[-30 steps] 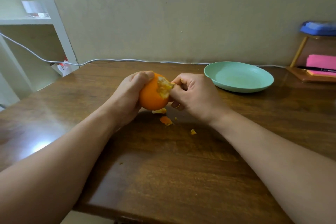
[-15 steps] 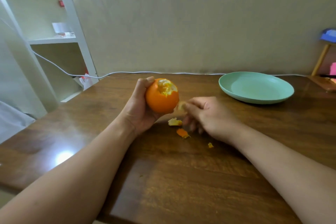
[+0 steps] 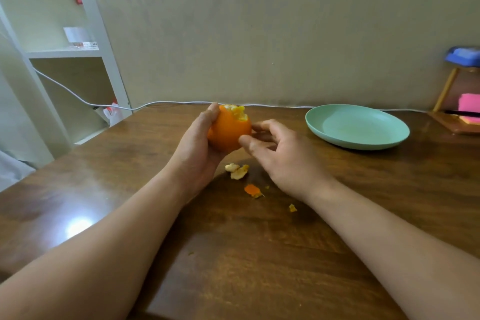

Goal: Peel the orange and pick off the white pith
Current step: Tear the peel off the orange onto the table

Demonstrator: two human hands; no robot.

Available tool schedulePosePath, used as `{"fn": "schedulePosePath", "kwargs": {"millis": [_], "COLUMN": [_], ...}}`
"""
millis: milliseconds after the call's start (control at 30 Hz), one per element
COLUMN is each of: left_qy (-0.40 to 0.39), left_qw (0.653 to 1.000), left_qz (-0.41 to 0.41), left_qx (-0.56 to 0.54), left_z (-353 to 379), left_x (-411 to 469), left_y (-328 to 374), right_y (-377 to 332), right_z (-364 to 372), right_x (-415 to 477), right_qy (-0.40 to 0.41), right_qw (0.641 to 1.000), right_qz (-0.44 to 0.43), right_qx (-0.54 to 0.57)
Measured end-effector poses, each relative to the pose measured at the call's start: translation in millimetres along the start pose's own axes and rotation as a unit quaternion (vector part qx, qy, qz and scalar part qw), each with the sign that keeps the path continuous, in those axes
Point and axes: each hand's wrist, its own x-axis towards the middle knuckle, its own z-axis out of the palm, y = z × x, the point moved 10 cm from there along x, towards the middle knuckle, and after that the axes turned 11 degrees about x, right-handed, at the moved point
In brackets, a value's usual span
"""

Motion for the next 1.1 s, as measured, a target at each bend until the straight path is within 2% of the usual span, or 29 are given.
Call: {"fn": "schedulePosePath", "kwargs": {"millis": [100,200,300,367,500,600,700,933,1100], "left_qy": [-0.027,-0.081,-0.117,-0.134,-0.174,-0.183,-0.158,-0.099,-0.111], "left_qw": [0.997,0.991,0.989,0.989,0.982,0.981,0.985,0.992,0.984], "left_qz": [0.005,0.006,0.013,0.012,-0.011,-0.055,-0.068,-0.056,-0.070], "left_qx": [0.065,0.109,0.092,0.064,0.075,0.029,-0.002,0.055,0.123], "left_z": [4,11,12,13,18,24,26,19,22], "left_x": [1,-2,-6,-10,-19,-23,-22,-20,-20], "left_y": [-6,-7,2,7,6,2,0,-9,-14], "right_y": [8,17,18,19,10,1,-3,8,2], "right_z": [1,-7,-15,-12,-7,-8,-11,-19,-17], "right_x": [4,6,8,8,6,3,-1,-2,-5], "right_qy": [0.014,0.029,0.038,0.026,-0.006,-0.020,-0.018,-0.039,-0.051], "right_qw": [0.993,0.971,0.969,0.957,0.944,0.958,0.979,0.995,0.999], "right_qz": [0.028,0.052,0.028,0.023,-0.003,-0.024,-0.020,0.029,0.002], "right_qx": [0.114,0.232,0.244,0.287,0.331,0.285,0.204,0.092,0.018]}}
